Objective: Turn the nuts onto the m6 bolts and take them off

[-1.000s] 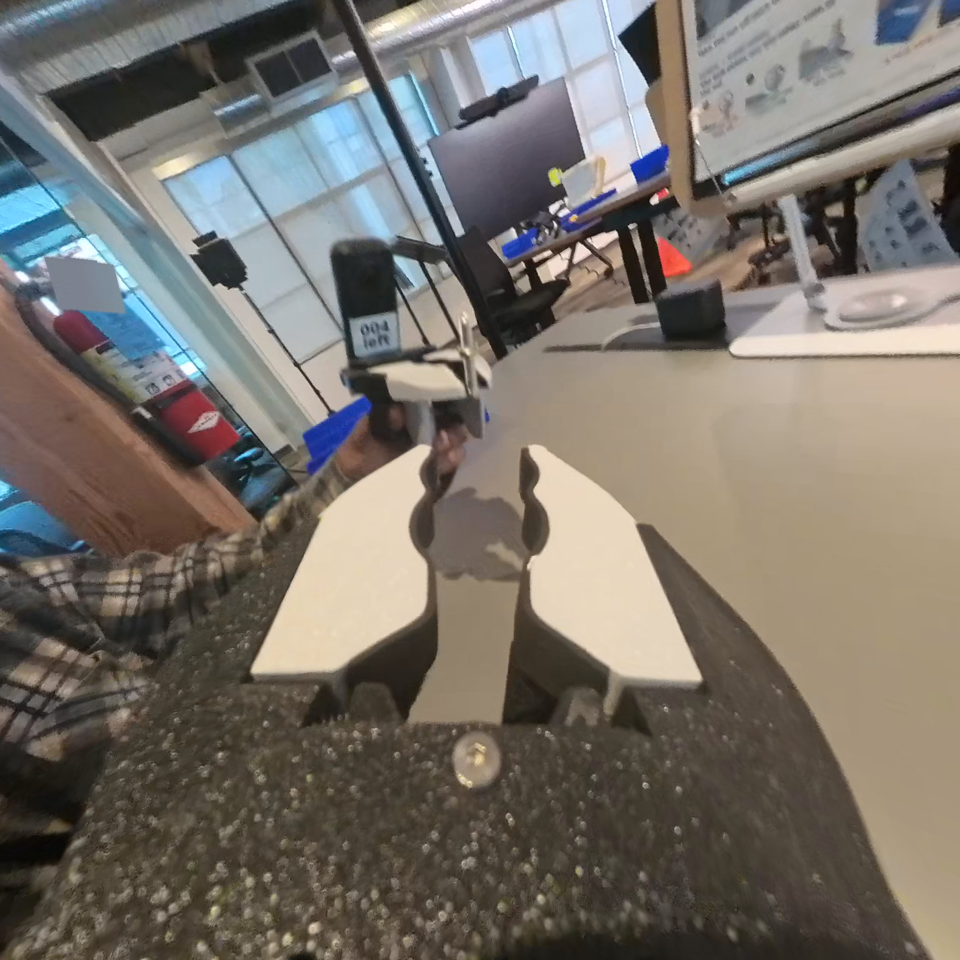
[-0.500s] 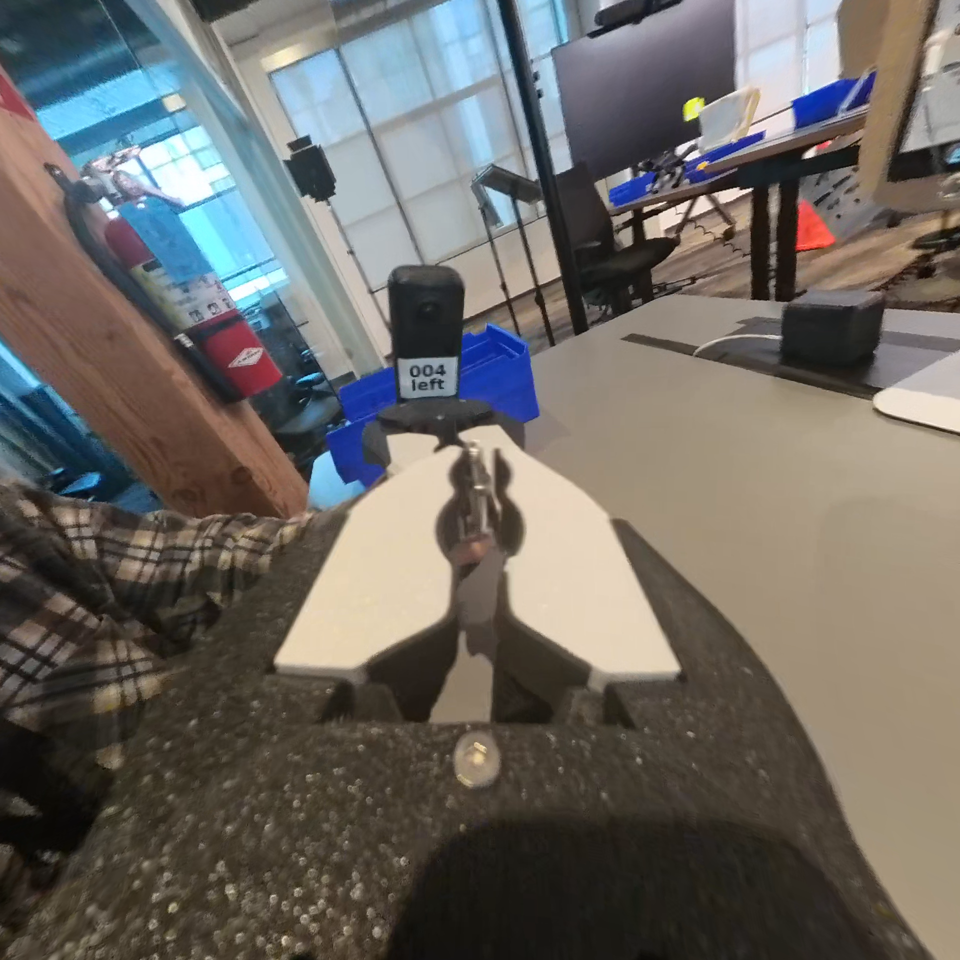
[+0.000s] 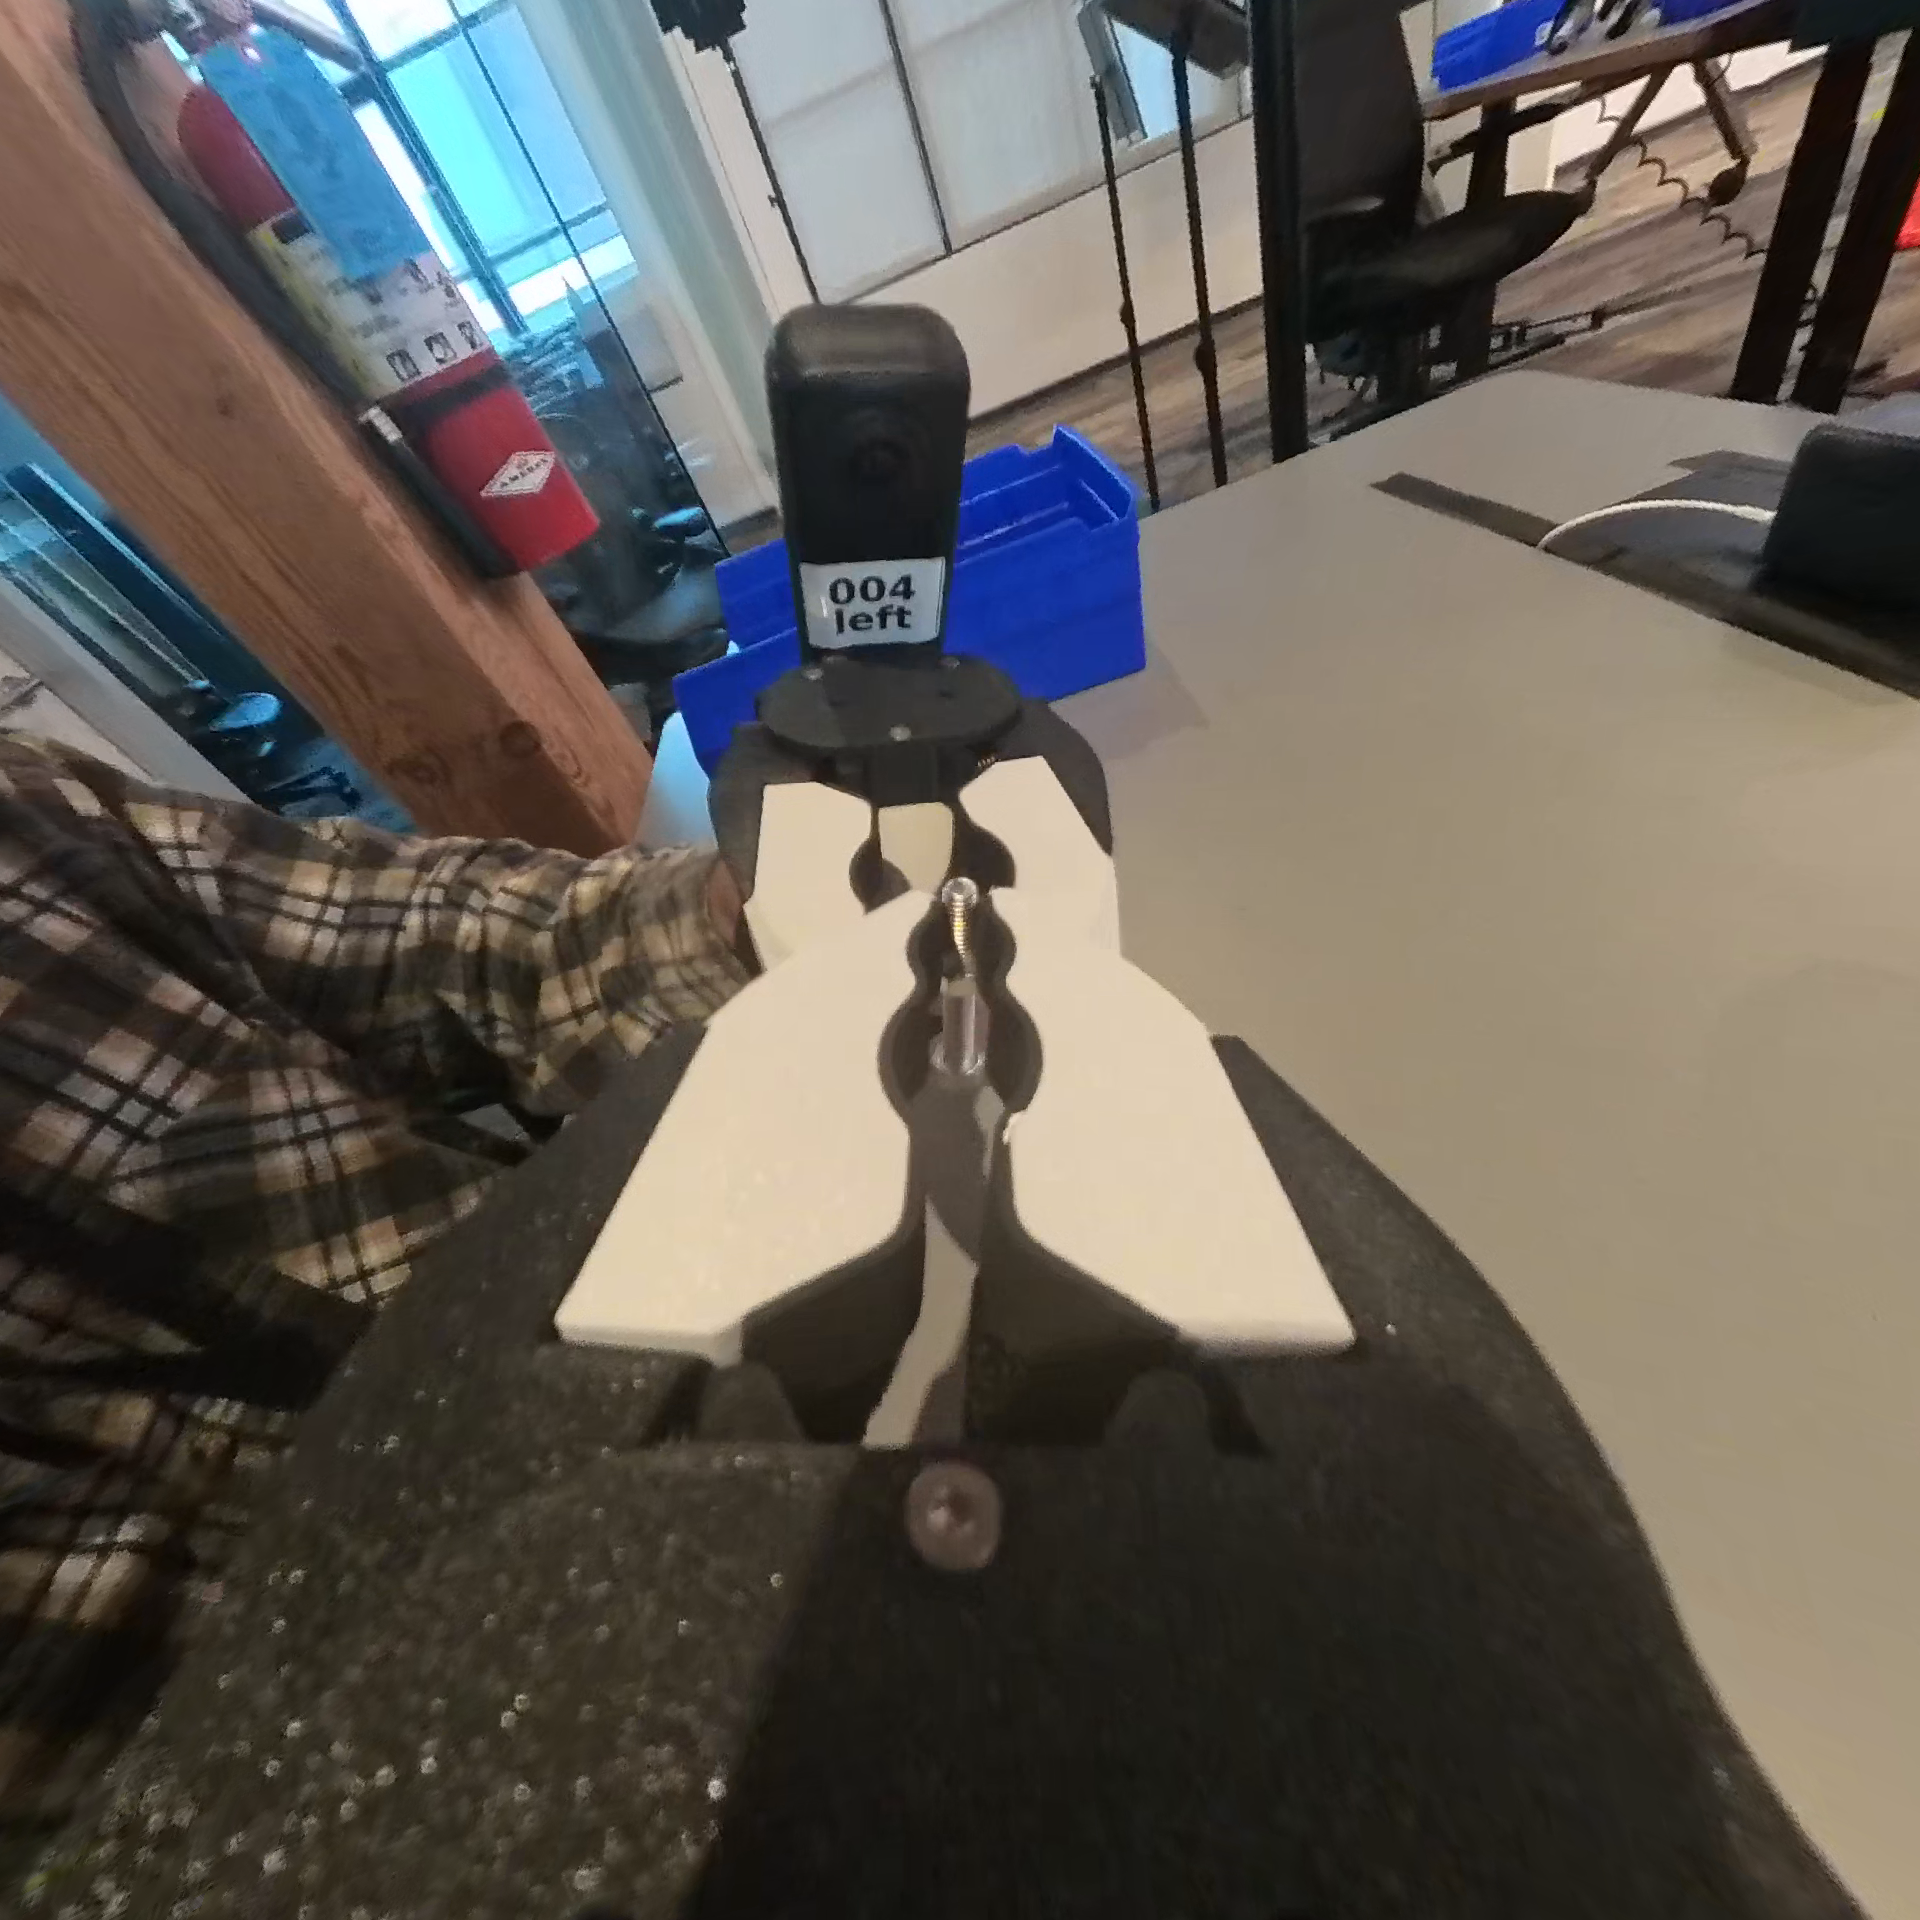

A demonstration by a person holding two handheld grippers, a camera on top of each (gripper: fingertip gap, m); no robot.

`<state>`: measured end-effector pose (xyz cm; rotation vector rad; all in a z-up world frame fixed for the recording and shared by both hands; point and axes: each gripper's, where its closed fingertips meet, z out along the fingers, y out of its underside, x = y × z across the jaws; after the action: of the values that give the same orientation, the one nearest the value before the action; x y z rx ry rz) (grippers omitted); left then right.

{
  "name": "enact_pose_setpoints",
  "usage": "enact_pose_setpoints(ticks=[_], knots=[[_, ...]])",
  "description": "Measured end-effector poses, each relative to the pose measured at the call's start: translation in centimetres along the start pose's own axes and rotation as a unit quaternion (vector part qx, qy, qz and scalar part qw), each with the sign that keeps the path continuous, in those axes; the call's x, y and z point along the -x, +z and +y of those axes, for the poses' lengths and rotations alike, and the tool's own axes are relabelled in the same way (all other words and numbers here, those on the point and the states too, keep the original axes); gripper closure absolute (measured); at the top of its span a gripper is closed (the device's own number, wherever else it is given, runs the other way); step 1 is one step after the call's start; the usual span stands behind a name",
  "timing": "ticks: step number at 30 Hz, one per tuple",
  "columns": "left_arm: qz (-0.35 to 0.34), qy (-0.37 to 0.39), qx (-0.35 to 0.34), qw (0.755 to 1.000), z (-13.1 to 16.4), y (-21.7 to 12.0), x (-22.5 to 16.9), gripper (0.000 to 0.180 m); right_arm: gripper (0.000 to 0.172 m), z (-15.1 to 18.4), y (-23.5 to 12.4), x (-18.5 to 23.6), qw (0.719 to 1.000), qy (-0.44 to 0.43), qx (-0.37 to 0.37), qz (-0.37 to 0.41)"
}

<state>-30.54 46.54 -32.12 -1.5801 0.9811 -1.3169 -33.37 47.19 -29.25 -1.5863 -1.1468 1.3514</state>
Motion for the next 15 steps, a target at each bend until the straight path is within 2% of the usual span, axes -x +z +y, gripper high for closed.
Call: enact_pose_setpoints(ticks=[15], knots=[[0.013, -0.003, 0.014, 1.000, 1.06, 0.62, 0.03, 0.169, 0.167, 0.16, 0.02, -0.36, 0.999, 0.001, -0.029, -0.024]])
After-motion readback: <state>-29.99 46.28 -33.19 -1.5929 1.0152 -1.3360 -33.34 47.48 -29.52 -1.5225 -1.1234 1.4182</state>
